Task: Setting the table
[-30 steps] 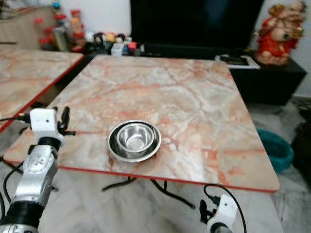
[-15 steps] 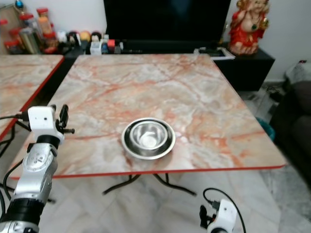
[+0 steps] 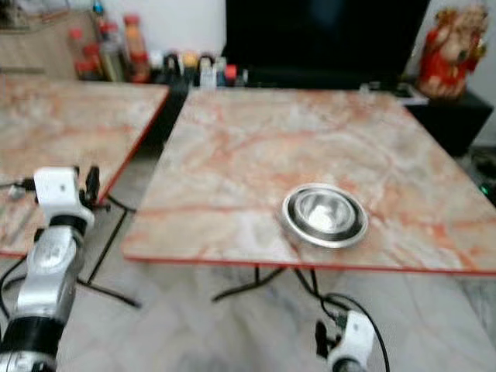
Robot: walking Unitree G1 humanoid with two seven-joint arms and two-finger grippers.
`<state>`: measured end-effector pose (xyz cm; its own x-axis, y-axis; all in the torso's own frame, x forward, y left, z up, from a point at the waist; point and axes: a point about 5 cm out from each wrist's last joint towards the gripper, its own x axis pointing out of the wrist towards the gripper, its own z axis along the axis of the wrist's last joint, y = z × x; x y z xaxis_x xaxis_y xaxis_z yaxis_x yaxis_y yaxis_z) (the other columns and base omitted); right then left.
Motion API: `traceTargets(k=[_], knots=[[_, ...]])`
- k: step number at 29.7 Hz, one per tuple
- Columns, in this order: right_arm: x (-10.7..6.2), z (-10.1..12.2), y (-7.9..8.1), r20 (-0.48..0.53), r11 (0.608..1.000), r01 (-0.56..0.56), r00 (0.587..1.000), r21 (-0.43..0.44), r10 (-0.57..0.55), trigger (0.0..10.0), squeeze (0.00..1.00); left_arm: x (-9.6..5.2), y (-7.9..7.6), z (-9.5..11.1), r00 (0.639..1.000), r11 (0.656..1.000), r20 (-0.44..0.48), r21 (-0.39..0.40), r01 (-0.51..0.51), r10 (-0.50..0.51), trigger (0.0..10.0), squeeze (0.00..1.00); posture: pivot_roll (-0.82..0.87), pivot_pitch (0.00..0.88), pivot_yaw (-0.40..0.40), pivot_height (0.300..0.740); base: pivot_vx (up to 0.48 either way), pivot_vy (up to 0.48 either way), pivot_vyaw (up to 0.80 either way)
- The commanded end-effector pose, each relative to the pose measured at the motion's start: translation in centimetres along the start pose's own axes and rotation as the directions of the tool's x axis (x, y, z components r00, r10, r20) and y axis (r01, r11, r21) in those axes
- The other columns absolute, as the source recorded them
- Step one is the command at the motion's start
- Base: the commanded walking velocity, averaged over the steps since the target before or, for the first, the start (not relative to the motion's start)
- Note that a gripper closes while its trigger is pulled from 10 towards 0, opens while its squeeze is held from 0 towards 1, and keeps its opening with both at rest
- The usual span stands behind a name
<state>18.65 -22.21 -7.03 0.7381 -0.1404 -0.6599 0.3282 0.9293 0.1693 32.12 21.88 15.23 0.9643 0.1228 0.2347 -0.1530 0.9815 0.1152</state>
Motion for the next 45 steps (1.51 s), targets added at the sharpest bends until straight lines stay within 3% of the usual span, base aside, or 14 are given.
traceTargets(k=[1,45], knots=[[-0.1,0.0,-0.5,-0.001,1.000,0.009,1.000,0.005,-0.009,10.0,0.00,0.5,-0.8,0.9,0.999,1.000,0.025,-0.023,0.021,-0.020,10.0,0.00,0.06,0.000,-0.006,0.736,0.000,0.480,0.00],[-0.1,-0.1,-0.3,-0.013,1.000,0.001,1.000,0.001,-0.001,10.0,0.00,0.3,0.1,1.1,1.000,1.000,0.014,-0.010,0.007,-0.007,10.0,0.00,0.07,0.000,0.005,0.736,0.000,0.480,0.00]])
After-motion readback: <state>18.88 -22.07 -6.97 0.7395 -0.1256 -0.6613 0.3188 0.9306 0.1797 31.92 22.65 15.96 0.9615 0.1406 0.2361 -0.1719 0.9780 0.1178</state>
